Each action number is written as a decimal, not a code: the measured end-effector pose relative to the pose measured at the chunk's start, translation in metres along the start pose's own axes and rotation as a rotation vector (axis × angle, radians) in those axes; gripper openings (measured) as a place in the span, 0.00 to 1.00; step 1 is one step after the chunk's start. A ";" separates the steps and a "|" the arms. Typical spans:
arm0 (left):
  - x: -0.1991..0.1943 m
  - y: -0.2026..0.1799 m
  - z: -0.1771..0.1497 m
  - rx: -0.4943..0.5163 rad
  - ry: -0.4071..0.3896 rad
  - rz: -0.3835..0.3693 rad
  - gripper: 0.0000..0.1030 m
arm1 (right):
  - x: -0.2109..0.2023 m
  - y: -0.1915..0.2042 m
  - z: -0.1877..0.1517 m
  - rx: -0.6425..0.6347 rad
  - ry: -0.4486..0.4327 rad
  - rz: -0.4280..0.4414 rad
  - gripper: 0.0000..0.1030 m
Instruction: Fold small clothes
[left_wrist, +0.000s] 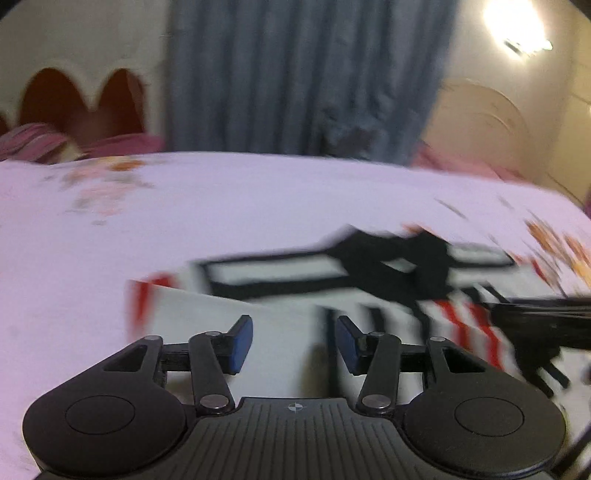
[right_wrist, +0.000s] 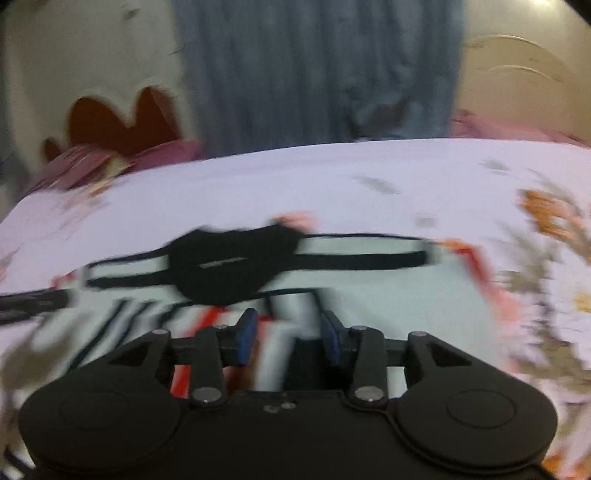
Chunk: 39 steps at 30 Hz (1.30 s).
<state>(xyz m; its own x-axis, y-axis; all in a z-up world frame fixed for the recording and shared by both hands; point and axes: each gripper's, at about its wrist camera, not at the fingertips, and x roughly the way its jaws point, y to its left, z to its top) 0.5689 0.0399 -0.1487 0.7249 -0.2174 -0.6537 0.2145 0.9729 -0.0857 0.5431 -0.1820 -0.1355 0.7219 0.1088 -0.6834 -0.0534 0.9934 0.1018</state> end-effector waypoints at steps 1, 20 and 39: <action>0.004 -0.009 -0.003 0.027 0.011 0.005 0.47 | 0.007 0.013 -0.002 -0.018 0.016 0.023 0.32; -0.053 -0.017 -0.055 0.020 -0.036 0.120 0.48 | -0.025 0.030 -0.038 -0.133 -0.027 -0.044 0.36; -0.044 0.032 -0.037 0.070 -0.048 0.178 0.53 | -0.030 -0.011 -0.037 -0.084 -0.076 -0.126 0.33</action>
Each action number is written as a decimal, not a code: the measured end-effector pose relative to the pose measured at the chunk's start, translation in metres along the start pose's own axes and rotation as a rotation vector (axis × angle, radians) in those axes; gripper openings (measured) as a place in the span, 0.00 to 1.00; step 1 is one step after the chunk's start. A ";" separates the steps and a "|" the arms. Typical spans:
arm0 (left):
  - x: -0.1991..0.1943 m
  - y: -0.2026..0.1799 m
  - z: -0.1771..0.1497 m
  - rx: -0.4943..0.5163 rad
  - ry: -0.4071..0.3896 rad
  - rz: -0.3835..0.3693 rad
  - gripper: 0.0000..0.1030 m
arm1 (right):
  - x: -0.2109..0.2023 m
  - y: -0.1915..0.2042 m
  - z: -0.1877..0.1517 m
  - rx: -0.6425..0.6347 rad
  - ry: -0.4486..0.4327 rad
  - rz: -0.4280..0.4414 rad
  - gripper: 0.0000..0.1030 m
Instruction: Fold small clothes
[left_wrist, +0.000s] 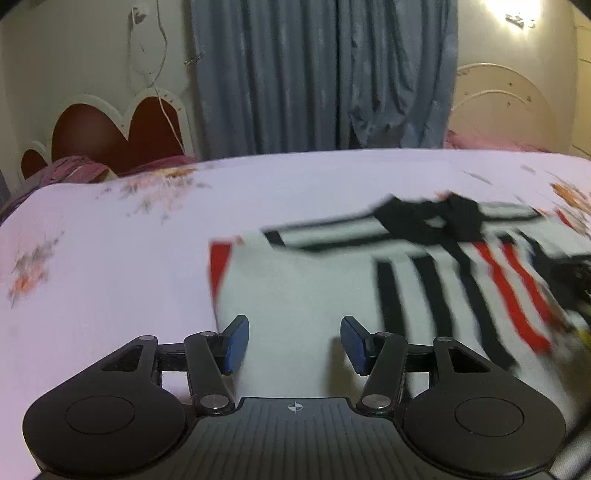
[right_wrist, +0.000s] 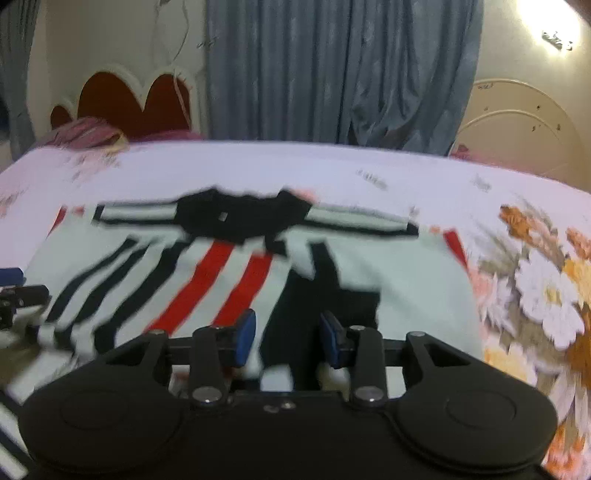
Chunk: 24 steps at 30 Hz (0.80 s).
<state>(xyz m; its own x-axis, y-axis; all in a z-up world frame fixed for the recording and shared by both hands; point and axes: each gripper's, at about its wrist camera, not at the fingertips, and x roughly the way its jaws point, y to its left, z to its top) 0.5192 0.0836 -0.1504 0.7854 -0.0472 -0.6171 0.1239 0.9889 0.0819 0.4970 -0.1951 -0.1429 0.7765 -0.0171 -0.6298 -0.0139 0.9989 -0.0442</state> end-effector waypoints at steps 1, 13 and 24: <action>0.015 0.007 0.010 -0.022 0.010 0.001 0.53 | 0.007 -0.003 0.006 0.010 0.002 -0.002 0.31; -0.011 0.020 -0.013 -0.180 0.012 -0.134 0.88 | -0.010 -0.018 0.003 0.057 0.005 -0.012 0.34; -0.010 -0.017 -0.040 0.018 0.086 -0.084 0.88 | 0.004 0.005 -0.017 -0.005 0.112 -0.114 0.37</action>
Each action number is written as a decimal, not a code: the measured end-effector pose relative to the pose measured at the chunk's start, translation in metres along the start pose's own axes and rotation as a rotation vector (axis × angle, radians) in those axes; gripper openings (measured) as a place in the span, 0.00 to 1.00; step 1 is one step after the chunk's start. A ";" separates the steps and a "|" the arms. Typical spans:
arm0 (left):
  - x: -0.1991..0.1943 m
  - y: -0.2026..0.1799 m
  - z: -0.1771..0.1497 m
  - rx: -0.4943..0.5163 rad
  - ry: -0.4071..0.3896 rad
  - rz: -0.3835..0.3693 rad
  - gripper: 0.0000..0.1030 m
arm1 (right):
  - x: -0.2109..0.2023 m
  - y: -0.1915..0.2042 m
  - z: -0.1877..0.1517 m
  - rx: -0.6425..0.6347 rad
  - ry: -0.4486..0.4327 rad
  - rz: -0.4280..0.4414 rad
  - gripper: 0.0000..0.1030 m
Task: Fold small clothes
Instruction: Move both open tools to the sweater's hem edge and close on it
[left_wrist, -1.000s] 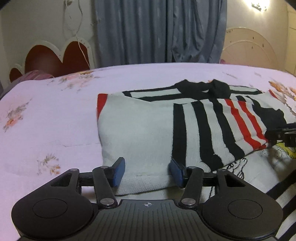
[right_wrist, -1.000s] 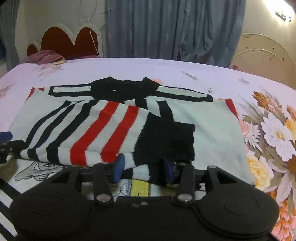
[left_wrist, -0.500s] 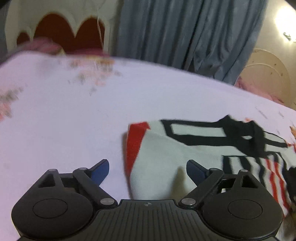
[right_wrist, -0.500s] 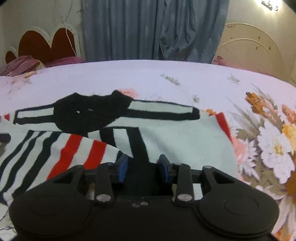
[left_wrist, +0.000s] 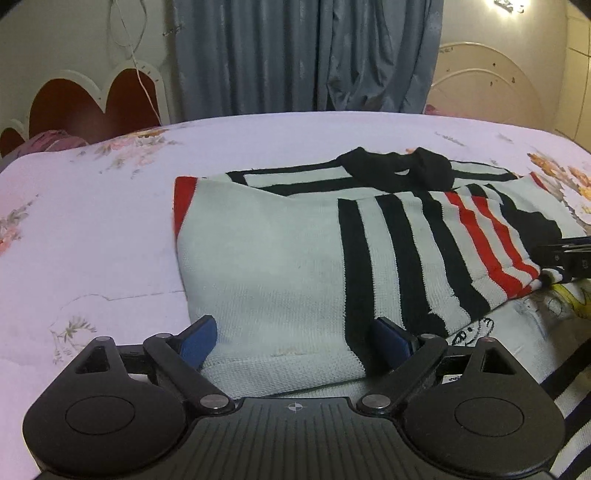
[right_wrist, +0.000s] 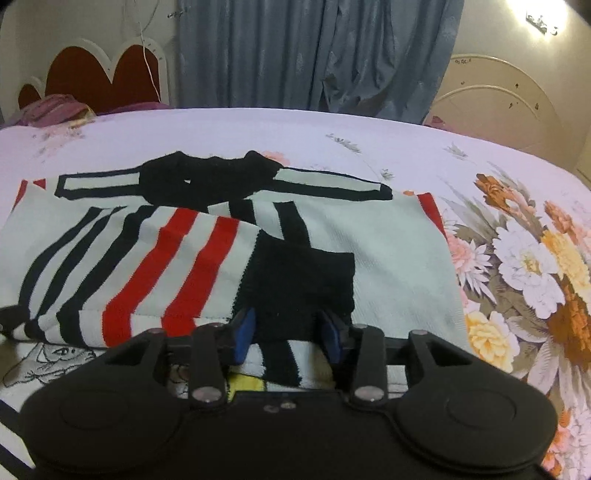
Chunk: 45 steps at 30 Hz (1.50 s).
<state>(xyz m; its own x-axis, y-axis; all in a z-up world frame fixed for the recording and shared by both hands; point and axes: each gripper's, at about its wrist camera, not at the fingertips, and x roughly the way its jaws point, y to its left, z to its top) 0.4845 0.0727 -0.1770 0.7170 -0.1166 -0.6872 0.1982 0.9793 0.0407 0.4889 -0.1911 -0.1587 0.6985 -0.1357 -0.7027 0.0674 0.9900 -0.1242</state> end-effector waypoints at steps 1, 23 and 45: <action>-0.001 -0.001 0.000 0.005 -0.001 0.001 0.88 | 0.000 0.001 0.001 -0.001 0.004 -0.007 0.39; -0.089 0.030 -0.076 -0.114 0.037 -0.029 0.99 | -0.082 -0.077 -0.058 0.218 0.008 0.130 0.44; -0.197 0.026 -0.219 -0.568 0.052 -0.370 0.78 | -0.178 -0.173 -0.231 0.507 0.094 0.532 0.45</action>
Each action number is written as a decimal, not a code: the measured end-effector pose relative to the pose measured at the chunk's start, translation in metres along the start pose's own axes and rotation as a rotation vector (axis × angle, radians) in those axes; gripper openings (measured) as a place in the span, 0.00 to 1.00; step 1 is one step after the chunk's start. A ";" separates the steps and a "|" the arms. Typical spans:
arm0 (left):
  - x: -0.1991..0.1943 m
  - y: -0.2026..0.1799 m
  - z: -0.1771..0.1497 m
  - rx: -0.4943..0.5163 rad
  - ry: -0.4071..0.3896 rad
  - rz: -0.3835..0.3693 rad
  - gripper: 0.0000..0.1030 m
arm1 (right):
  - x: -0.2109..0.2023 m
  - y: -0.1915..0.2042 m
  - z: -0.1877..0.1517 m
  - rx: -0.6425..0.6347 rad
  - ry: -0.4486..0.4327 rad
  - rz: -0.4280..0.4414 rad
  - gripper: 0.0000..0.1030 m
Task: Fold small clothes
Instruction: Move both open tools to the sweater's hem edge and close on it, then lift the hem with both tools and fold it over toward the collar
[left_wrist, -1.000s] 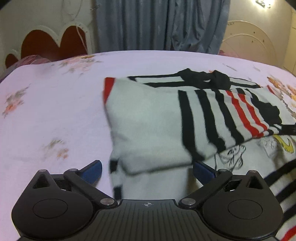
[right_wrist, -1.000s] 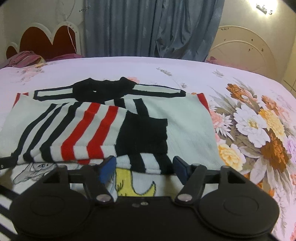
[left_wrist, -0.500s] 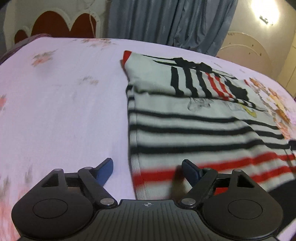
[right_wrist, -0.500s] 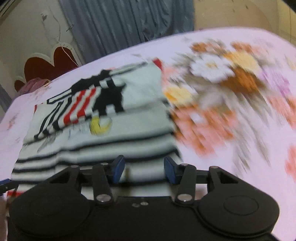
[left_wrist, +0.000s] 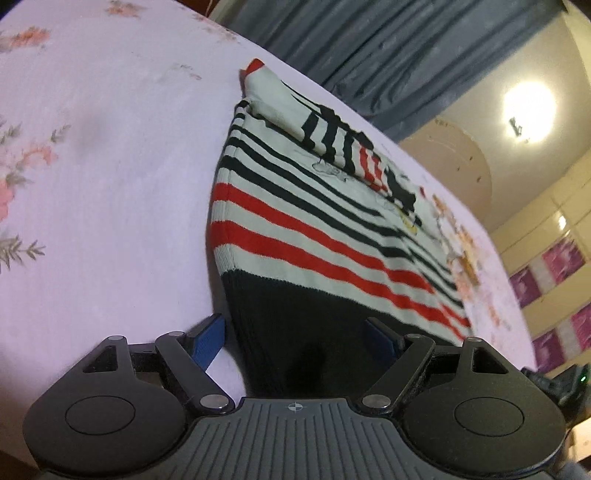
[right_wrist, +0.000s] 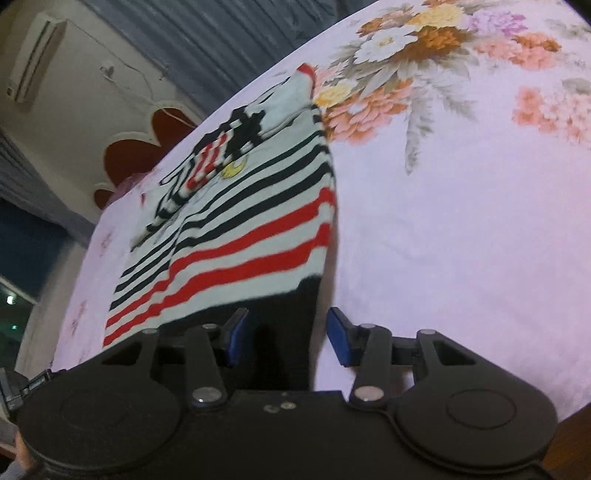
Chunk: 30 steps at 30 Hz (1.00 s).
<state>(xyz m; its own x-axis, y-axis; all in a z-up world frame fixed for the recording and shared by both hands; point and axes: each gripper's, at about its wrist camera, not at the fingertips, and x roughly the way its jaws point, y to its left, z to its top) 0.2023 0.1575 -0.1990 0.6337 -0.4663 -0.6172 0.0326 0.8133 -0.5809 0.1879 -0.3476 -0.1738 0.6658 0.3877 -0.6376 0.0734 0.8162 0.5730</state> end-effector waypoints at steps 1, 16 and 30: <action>0.002 0.002 0.002 -0.020 -0.006 -0.015 0.78 | 0.002 0.001 0.002 0.005 0.005 0.011 0.45; -0.006 -0.002 -0.001 0.010 -0.143 0.008 0.05 | -0.026 0.003 0.007 -0.077 -0.046 0.136 0.04; 0.020 0.019 -0.009 -0.141 -0.102 -0.038 0.14 | 0.017 -0.019 0.006 0.065 0.093 0.168 0.22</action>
<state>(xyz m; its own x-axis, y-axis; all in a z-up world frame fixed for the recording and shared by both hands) 0.2087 0.1601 -0.2277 0.7096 -0.4522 -0.5403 -0.0463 0.7352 -0.6762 0.2027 -0.3590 -0.1924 0.6011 0.5565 -0.5736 0.0169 0.7087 0.7053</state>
